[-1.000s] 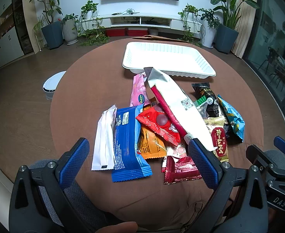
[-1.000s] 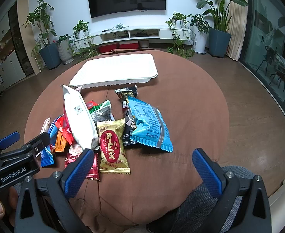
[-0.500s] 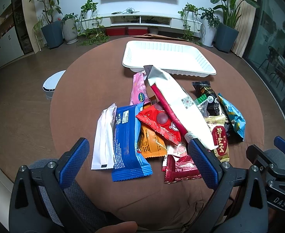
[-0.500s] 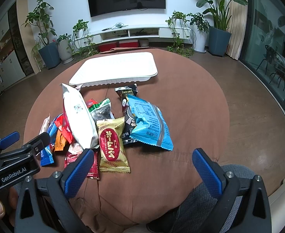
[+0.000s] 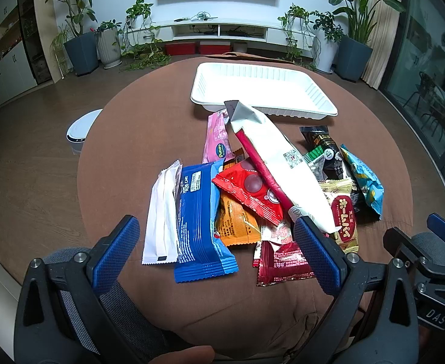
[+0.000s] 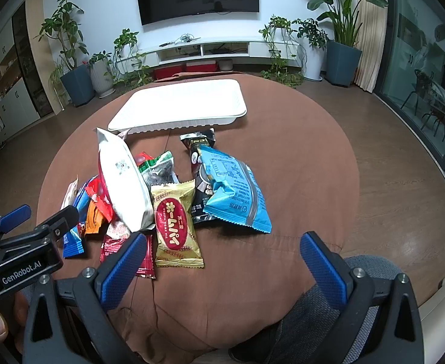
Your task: Organize snacks
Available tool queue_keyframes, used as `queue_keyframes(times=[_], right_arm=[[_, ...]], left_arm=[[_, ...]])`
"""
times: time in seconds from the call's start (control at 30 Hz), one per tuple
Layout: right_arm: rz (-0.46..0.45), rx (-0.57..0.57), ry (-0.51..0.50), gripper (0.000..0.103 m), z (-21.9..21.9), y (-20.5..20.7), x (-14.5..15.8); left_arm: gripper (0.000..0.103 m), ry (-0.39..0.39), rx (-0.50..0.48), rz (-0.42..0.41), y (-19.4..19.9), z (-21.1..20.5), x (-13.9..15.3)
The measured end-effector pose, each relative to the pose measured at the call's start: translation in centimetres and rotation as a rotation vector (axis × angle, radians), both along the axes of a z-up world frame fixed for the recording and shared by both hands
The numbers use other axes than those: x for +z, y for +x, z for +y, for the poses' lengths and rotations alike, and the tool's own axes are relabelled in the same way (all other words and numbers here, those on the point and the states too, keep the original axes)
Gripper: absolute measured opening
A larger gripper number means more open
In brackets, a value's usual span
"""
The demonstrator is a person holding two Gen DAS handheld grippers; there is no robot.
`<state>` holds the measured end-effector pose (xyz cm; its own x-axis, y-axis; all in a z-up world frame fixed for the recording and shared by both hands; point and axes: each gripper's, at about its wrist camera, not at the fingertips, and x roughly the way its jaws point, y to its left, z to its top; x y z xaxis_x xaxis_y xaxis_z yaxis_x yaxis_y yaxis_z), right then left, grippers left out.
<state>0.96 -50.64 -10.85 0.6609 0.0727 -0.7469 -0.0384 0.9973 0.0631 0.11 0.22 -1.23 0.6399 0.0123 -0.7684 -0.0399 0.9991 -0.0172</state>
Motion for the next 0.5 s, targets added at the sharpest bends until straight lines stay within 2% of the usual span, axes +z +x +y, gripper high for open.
queue_keyframes(times=[0.27,0.5], right_arm=[[0.004,0.000,0.001,0.103,0.04,0.01,-0.13],[0.045,-0.002,0.024,0.103,0.01,0.18,-0.55]], left_arm=[[0.103,-0.001,0.000,0.000,0.08,-0.04,0.06],[0.103,0.007,-0.015,-0.006,-0.16,-0.10,-0.62]])
